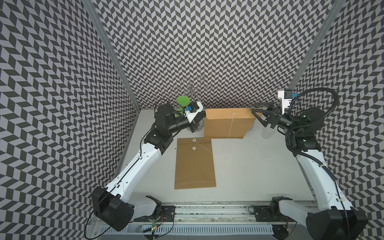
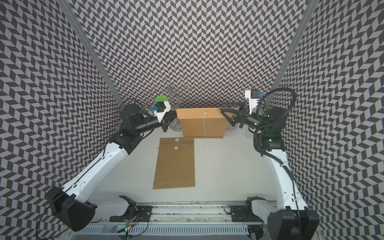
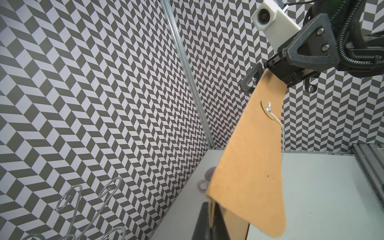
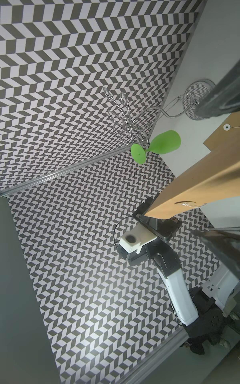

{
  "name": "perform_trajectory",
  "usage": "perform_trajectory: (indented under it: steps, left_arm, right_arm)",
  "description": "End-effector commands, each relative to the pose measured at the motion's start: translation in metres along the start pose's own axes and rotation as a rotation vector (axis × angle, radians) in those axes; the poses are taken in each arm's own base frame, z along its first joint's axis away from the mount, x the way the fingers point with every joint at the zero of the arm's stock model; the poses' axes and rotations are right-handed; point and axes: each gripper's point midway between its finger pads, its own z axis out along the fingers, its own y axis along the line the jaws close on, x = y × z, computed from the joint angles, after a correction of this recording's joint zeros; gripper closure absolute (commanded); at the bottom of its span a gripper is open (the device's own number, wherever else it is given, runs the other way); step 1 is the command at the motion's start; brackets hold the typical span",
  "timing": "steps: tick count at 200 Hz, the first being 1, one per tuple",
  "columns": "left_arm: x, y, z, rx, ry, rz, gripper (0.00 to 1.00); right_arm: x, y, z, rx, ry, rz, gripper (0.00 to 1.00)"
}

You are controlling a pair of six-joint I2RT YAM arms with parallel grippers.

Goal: Close the mouth of the file bag
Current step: Adjust the file bag.

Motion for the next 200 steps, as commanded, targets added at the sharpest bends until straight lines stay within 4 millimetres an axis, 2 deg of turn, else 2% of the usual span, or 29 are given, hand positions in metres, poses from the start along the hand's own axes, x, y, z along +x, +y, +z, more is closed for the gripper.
perform_trajectory:
  steps: [1, 42, 90, 114, 135, 148, 159, 168, 185, 200]
  left_arm:
    - [-0.025, 0.004, -0.004, 0.004, -0.05, 0.025, 1.0]
    - [-0.024, 0.011, -0.005, -0.011, -0.046, 0.004, 1.0]
    - [-0.025, 0.013, 0.0, 0.007, -0.057, -0.021, 1.0]
    - [-0.026, 0.012, 0.001, 0.014, -0.063, -0.034, 1.0]
    - [-0.029, 0.016, -0.001, 0.0, -0.074, -0.07, 1.0]
    - [-0.03, 0.016, -0.003, -0.004, -0.096, -0.125, 1.0]
    - [-0.028, 0.012, -0.004, 0.02, -0.111, -0.181, 0.92]
    - [-0.024, 0.01, -0.006, 0.022, -0.109, -0.227, 0.8]
    - [-0.01, 0.021, -0.016, -0.033, -0.081, -0.334, 0.57]
    - [0.004, 0.033, -0.031, -0.092, -0.065, -0.419, 0.42]
  right_arm:
    - [-0.006, 0.002, 0.003, -0.047, 0.005, -0.018, 0.22]
    - [0.01, 0.007, 0.002, -0.099, 0.037, -0.001, 0.34]
    - [0.01, 0.009, 0.004, -0.126, 0.051, -0.006, 0.52]
    - [0.01, 0.008, 0.007, -0.133, 0.052, 0.0, 0.68]
    - [0.007, 0.01, 0.008, -0.142, 0.048, 0.004, 0.87]
    - [0.003, 0.012, 0.007, -0.145, 0.036, 0.004, 0.94]
    - [0.0, 0.014, 0.007, -0.142, 0.024, 0.009, 0.97]
    - [-0.004, 0.016, 0.007, -0.14, 0.012, 0.009, 0.99]
    - [-0.01, 0.016, 0.005, -0.111, -0.022, 0.022, 1.0]
    - [-0.015, 0.013, 0.004, -0.077, -0.056, 0.044, 1.0]
